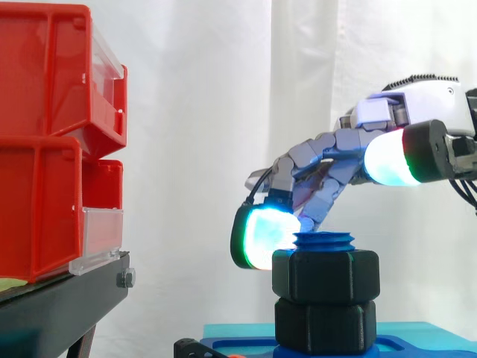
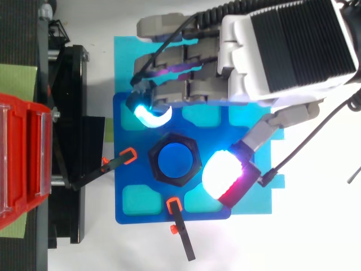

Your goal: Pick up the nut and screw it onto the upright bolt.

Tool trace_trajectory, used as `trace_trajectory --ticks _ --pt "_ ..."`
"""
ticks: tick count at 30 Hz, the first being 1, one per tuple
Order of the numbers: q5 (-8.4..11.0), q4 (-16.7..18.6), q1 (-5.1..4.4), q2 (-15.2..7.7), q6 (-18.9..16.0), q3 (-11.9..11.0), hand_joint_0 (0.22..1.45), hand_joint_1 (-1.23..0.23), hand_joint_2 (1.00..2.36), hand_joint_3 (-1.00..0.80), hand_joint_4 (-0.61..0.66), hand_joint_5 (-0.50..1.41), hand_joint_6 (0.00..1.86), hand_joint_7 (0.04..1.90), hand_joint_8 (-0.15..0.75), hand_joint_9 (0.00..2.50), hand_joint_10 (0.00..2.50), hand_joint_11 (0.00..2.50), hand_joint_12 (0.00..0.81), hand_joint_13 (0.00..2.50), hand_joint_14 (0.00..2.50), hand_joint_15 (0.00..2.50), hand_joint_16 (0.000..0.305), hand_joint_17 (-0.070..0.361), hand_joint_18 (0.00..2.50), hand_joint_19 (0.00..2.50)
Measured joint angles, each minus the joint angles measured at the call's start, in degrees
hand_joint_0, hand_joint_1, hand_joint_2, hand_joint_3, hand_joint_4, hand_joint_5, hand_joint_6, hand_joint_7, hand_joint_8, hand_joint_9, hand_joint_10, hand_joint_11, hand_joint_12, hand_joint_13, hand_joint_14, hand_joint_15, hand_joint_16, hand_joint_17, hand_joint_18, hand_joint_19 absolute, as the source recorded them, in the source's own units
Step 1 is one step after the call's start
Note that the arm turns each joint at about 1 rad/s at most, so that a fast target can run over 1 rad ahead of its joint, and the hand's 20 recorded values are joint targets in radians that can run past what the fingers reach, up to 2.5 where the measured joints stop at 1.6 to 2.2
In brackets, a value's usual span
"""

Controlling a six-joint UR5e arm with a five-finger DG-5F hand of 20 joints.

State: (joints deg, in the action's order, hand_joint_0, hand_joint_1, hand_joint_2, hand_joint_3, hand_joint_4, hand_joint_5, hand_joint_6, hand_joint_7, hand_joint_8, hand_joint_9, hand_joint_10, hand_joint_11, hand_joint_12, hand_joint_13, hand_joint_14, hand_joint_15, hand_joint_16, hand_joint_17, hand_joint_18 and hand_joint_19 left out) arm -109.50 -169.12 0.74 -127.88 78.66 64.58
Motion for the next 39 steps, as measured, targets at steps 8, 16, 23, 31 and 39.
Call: trace_trajectory --ticks 8,16,23,31,39 --pt "-0.86 -3.6 0.97 0.1 2.3 -2.7 0.46 -0.15 1.00 -0.50 0.22 -0.14 0.50 0.71 0.258 0.67 0.00 0.00 0.341 0.36 0.00 0.00 0.037 0.082 0.00 0.00" --pt "0.58 -9.2 1.09 3.6 10.6 -3.3 0.46 -0.18 1.00 -0.50 0.22 -0.15 0.50 0.72 0.259 0.64 0.00 0.00 0.344 0.34 0.00 0.00 0.037 0.083 0.00 0.00" --pt "6.18 -14.4 0.37 7.4 16.7 -1.8 0.46 -0.20 1.00 -0.50 0.22 -0.15 0.50 0.72 0.258 0.62 0.00 0.00 0.346 0.33 0.00 0.00 0.037 0.083 0.00 0.00" --pt "11.15 -8.6 -1.44 15.3 15.9 8.1 0.47 -0.25 1.00 -0.50 0.21 -0.16 0.50 0.73 0.256 0.57 0.00 0.00 0.346 0.28 0.00 0.00 0.037 0.084 0.00 0.00" --pt "17.89 -4.3 -3.75 21.0 13.2 18.0 0.49 -0.29 1.00 -0.50 0.19 -0.19 0.50 0.70 0.250 0.46 0.00 0.00 0.352 0.19 0.00 0.00 0.039 0.088 0.00 0.00"
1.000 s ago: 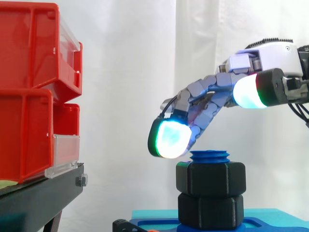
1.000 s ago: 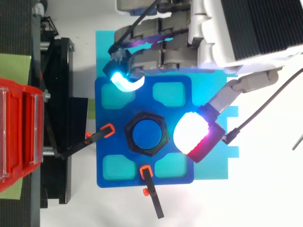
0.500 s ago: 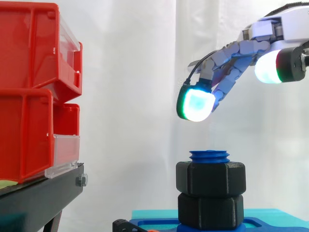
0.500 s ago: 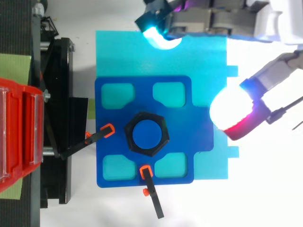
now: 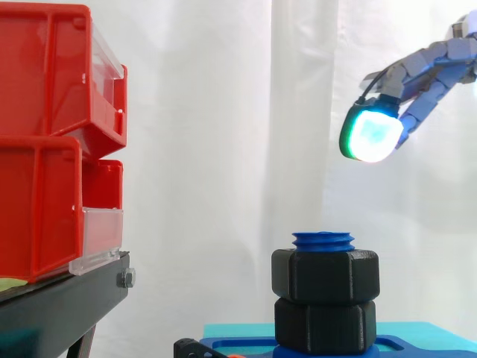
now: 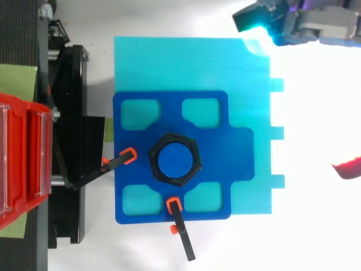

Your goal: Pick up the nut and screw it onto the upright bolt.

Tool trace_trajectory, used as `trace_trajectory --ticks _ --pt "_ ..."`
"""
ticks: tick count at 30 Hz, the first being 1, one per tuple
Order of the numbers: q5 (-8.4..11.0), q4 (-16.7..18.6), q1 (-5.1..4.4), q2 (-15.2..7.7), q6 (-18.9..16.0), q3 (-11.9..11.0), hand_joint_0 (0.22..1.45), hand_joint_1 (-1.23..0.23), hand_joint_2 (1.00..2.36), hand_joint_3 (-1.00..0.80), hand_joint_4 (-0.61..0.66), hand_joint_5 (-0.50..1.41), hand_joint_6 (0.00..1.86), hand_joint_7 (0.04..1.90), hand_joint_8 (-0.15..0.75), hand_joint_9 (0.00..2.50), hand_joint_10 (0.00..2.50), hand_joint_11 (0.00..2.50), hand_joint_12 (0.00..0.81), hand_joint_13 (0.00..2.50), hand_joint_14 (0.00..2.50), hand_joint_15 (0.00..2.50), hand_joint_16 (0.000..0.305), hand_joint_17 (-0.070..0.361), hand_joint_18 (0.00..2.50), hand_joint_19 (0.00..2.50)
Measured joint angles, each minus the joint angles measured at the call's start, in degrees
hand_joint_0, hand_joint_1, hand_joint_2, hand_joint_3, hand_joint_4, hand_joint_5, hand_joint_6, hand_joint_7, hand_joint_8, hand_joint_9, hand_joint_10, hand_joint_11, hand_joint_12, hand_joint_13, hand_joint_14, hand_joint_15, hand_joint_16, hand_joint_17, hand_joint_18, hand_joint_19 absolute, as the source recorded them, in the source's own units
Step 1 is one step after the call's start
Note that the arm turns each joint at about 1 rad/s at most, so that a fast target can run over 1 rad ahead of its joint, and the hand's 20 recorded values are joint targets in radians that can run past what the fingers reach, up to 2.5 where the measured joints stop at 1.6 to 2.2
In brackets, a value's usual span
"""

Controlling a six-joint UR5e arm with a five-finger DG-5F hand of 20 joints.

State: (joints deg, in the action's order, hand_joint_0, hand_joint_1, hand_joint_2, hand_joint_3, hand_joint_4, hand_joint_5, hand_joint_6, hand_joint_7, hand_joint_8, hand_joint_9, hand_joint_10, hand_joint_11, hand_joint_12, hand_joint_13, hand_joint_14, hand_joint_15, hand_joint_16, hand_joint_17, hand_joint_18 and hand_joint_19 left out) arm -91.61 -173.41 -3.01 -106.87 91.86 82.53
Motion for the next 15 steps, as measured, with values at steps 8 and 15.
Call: trace_trajectory --ticks 8,15 --pt "4.73 4.3 -1.53 2.0 -6.2 4.5 0.49 -0.31 1.00 -0.50 0.20 -0.20 0.50 0.70 0.250 0.38 0.00 0.00 0.365 0.14 0.00 0.00 0.041 0.093 0.00 0.00" --pt "8.41 4.7 -2.56 2.1 -13.2 4.7 0.49 -0.32 1.00 -0.50 0.19 -0.20 0.50 0.69 0.244 0.35 0.00 0.00 0.366 0.11 0.00 0.00 0.042 0.095 0.00 0.00"
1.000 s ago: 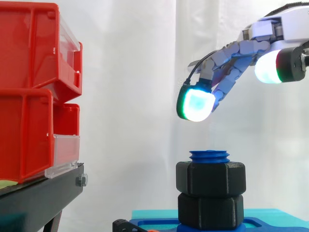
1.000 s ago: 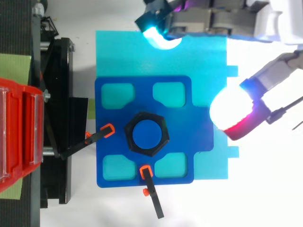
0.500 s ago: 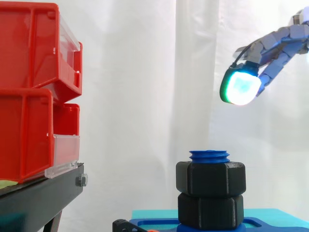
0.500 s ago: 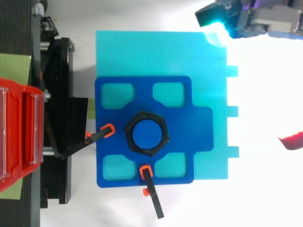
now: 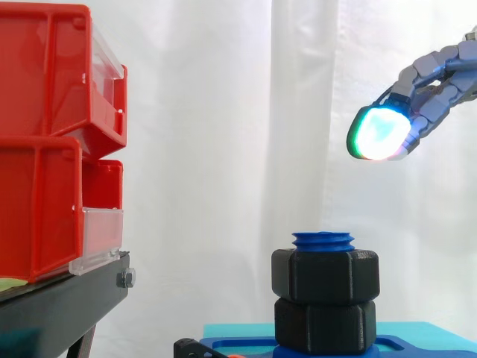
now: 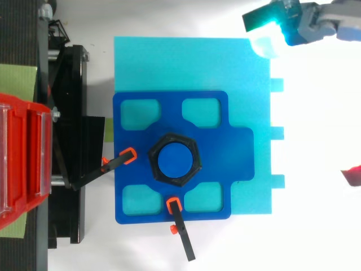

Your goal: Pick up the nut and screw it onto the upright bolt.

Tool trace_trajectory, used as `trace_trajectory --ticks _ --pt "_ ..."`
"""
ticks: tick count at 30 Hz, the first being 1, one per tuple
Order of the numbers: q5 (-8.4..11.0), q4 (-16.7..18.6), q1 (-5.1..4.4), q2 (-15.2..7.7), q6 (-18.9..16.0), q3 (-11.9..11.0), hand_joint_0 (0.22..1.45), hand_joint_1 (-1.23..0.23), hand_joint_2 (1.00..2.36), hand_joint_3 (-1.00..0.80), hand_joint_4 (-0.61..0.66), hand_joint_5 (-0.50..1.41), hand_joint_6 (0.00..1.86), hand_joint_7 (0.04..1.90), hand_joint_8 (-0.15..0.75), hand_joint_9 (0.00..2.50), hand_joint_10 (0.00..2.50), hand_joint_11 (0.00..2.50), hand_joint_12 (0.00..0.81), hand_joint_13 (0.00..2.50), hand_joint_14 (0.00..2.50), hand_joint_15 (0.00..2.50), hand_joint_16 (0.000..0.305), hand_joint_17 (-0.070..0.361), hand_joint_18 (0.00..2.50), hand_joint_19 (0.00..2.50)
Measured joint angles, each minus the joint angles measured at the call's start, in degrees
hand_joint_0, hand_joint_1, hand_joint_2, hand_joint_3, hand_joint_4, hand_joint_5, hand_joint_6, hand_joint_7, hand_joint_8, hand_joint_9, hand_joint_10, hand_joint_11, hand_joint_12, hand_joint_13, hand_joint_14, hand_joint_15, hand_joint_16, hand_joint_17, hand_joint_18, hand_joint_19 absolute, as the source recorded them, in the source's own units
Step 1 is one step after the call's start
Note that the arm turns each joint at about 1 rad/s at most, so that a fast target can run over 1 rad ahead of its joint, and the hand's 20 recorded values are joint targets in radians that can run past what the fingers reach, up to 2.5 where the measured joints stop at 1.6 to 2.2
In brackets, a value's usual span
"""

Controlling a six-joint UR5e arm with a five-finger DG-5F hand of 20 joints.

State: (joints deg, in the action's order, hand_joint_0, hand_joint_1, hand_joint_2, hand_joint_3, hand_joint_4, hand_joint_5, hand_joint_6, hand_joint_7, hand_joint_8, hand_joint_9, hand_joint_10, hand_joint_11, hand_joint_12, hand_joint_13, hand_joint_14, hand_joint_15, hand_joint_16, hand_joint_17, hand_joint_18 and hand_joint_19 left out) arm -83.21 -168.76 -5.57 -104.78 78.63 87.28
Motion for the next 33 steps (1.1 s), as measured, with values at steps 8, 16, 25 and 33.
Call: trace_trajectory --ticks 8,16,25,33 --pt "3.18 0.3 -1.52 0.0 -4.2 0.1 0.49 -0.33 1.00 -0.50 0.17 -0.21 0.50 0.67 0.239 0.29 0.00 0.00 0.369 0.07 0.00 0.00 0.044 0.098 0.00 0.00" --pt "7.01 0.4 -2.92 0.0 -12.1 0.1 0.48 -0.31 1.00 -0.50 0.13 -0.23 0.50 0.66 0.224 0.20 0.00 0.00 0.371 0.00 0.00 0.00 0.045 0.102 0.00 0.00" --pt "12.16 0.0 -3.59 -0.2 -21.3 0.1 0.48 -0.32 1.00 -0.50 0.11 -0.24 0.50 0.65 0.220 0.16 0.00 0.00 0.370 0.00 0.00 0.00 0.047 0.105 0.00 0.00" --pt "13.52 -0.8 -3.72 -1.2 -25.3 0.1 0.47 -0.32 1.00 -0.50 0.08 -0.24 0.50 0.65 0.211 0.12 0.00 0.00 0.373 0.00 0.00 0.00 0.047 0.105 0.00 0.00"
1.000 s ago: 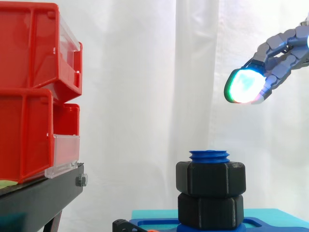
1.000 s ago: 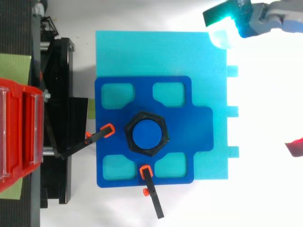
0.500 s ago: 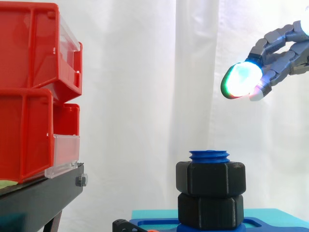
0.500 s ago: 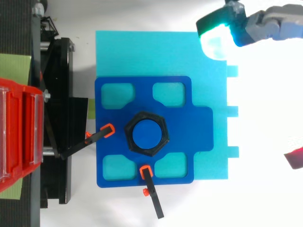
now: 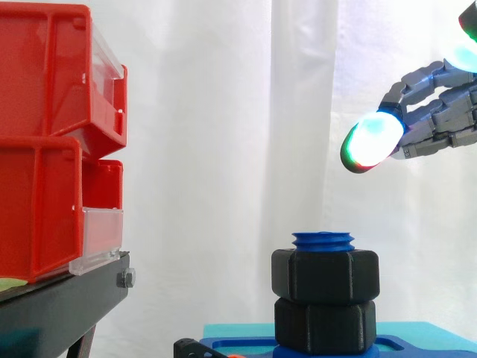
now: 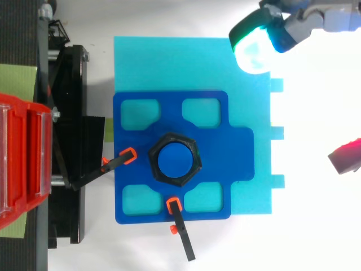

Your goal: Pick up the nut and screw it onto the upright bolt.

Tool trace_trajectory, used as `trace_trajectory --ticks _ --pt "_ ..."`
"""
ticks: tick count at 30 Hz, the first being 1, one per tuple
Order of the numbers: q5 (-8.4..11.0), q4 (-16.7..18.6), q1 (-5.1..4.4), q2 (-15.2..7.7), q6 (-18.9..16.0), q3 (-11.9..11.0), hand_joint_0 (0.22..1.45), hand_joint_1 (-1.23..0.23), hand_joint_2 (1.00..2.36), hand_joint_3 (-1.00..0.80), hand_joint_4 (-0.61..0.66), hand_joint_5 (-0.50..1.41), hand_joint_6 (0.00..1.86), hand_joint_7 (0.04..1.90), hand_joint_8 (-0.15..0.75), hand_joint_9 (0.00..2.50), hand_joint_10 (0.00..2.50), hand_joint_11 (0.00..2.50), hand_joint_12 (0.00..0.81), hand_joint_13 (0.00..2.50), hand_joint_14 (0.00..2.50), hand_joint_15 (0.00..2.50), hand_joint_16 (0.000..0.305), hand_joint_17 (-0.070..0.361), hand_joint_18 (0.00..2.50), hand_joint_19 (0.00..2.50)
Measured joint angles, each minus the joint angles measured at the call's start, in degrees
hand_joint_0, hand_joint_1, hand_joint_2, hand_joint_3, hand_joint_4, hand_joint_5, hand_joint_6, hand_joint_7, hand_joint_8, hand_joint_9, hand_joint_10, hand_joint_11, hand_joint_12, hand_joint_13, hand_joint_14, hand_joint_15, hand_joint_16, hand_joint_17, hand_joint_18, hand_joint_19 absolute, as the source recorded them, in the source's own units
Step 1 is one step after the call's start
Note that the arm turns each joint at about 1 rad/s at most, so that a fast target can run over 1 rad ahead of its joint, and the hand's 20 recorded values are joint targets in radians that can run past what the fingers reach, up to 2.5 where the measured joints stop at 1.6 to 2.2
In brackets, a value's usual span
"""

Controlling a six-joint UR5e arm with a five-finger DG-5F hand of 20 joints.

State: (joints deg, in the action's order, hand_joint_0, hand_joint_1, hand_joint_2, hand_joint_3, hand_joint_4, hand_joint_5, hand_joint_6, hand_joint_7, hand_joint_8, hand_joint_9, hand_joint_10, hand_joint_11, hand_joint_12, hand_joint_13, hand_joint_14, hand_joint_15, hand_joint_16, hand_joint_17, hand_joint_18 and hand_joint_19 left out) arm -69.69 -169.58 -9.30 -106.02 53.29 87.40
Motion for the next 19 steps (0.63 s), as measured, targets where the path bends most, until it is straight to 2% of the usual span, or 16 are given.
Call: trace_trajectory --ticks 6,10,15,19 --pt "0.98 -0.2 -0.07 -0.2 -1.6 0.1 0.47 -0.28 1.00 -0.50 0.05 -0.25 0.50 0.68 0.200 0.00 0.00 0.00 0.375 0.00 0.00 0.00 0.048 0.109 0.00 0.00" --pt "0.99 0.6 -0.36 -0.2 -2.7 2.3 0.47 -0.28 1.00 -0.50 0.05 -0.25 0.50 0.72 0.202 0.00 0.00 0.00 0.374 0.00 0.00 0.00 0.049 0.110 0.00 0.00" --pt "1.57 6.1 -1.05 -0.2 -5.3 6.5 0.47 -0.28 1.00 -0.50 0.05 -0.25 0.50 0.74 0.203 0.00 0.00 0.00 0.377 0.00 0.00 0.00 0.049 0.110 0.00 0.00" --pt "1.78 10.6 -1.28 -0.2 -5.7 7.3 0.47 -0.28 1.00 -0.50 0.06 -0.25 0.50 0.78 0.201 0.00 0.00 0.00 0.376 0.00 0.00 0.00 0.049 0.111 0.00 0.00"
